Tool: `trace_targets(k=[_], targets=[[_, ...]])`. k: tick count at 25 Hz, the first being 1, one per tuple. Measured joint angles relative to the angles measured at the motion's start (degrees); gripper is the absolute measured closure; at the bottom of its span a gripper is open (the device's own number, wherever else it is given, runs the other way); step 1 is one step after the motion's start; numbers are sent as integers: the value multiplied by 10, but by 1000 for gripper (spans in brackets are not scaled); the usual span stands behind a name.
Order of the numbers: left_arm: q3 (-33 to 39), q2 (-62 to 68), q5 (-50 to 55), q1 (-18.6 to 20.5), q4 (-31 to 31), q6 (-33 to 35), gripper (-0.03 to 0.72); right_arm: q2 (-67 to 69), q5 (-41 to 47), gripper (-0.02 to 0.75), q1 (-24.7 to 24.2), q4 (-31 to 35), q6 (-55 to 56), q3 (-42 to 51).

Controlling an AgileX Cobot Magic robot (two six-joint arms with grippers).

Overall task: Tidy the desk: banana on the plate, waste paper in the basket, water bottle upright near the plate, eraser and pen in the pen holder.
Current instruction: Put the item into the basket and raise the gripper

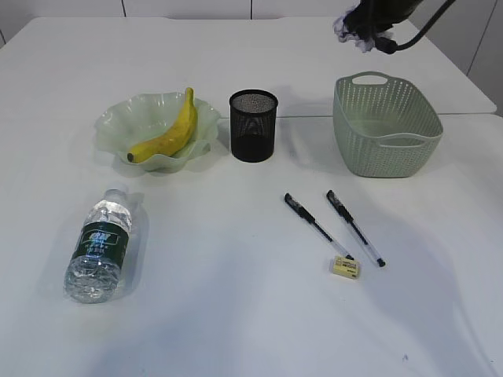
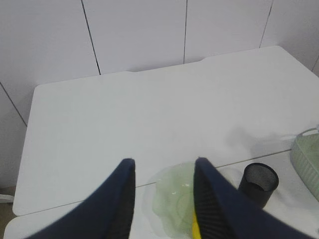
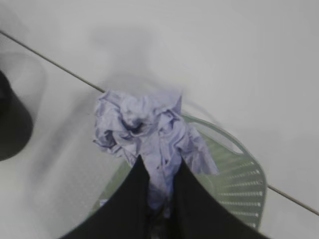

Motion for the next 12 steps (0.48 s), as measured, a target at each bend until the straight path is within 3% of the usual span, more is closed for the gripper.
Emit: trace_targets(k=[7, 12], targets=[[0, 1, -1, 0, -10, 0, 412, 0, -5, 688, -50, -34, 81, 0], [0, 1, -13, 0, -28, 0, 412, 0, -7, 688, -58, -35, 106, 7]])
